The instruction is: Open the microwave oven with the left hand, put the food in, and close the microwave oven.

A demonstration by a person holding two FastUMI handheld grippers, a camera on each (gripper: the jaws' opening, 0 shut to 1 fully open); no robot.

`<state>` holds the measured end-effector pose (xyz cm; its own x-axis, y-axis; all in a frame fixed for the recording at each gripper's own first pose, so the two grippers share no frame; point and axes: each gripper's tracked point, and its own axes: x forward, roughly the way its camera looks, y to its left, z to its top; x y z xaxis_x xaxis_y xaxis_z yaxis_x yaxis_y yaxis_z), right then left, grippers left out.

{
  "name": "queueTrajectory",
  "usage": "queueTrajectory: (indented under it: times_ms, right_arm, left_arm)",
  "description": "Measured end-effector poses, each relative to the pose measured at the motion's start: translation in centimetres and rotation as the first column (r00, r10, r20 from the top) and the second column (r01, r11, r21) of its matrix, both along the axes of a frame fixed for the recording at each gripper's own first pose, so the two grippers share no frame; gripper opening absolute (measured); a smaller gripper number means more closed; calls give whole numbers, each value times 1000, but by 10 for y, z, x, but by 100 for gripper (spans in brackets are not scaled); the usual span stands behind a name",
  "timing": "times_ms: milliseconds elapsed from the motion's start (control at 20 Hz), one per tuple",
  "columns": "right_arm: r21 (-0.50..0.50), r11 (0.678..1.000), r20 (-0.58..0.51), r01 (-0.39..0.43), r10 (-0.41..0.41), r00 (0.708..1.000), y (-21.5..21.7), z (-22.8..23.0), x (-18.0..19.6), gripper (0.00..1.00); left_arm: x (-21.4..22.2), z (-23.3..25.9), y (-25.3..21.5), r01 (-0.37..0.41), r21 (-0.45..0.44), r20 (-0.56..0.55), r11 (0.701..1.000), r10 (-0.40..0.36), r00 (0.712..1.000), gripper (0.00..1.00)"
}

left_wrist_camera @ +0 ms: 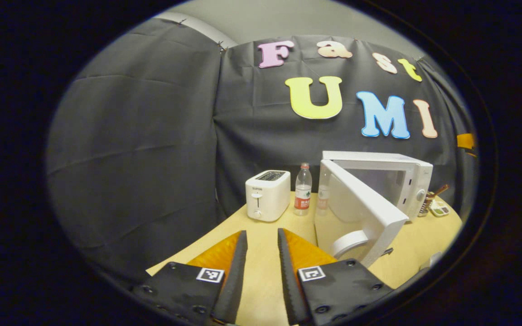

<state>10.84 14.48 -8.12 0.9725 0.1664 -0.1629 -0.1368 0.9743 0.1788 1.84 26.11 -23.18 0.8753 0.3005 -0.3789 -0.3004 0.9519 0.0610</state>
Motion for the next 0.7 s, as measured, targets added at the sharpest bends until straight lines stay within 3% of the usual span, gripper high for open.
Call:
queueTrajectory:
  times_ms: [150, 700]
  right_arm:
    - [-25, 1000, 16, -1, 1, 1000, -16, 7, -11, 98]
    - [-40, 999, 26, 3, -2, 1000, -70, 11, -54, 98]
  left_arm:
    - [2, -2, -10, 2, 34, -14, 999, -2, 1000, 10]
    - [3, -4, -89, 106, 32, -44, 994, -105, 993, 7]
